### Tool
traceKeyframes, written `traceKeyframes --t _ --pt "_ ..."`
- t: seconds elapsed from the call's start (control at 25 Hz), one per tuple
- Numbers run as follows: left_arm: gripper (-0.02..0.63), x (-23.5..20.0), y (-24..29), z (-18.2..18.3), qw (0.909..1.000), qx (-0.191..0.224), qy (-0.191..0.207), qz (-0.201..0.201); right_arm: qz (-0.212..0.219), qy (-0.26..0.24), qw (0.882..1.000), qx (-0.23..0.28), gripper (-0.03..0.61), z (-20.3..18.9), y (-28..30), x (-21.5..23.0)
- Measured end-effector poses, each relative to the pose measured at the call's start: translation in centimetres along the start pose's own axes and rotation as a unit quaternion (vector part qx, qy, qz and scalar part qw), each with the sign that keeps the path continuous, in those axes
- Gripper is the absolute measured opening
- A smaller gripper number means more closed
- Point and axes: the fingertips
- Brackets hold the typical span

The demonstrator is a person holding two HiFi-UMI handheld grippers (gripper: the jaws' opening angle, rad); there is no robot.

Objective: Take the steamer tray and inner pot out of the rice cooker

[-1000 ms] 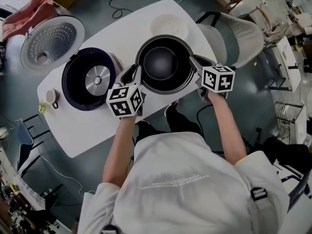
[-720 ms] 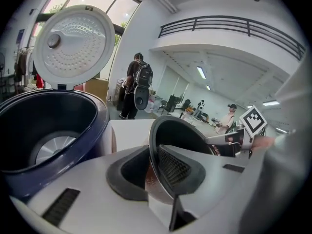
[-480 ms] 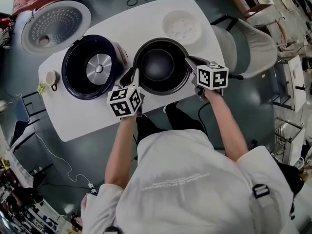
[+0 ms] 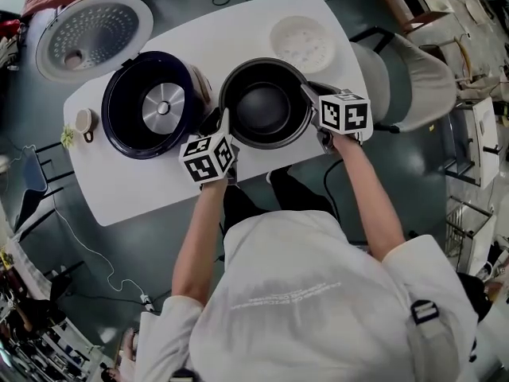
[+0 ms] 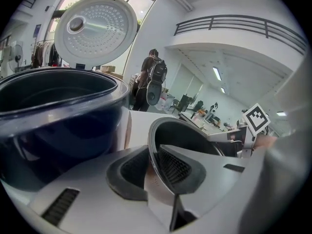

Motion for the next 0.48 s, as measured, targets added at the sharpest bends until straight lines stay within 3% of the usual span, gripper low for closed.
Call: traceKeyframes --t 0.48 --pt "0.087 0.08 0.53 -0.22 0.9991 0.03 -0.026 -0.013 -0.008 -0.01 1.0 0.023 0.08 1.01 0.82 0.54"
Point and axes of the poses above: the fingertips, and each gripper's own axes: y forward along the fingers, x to its right, z out of its top, and after that the axes turned 13 degrees about x, right-handed
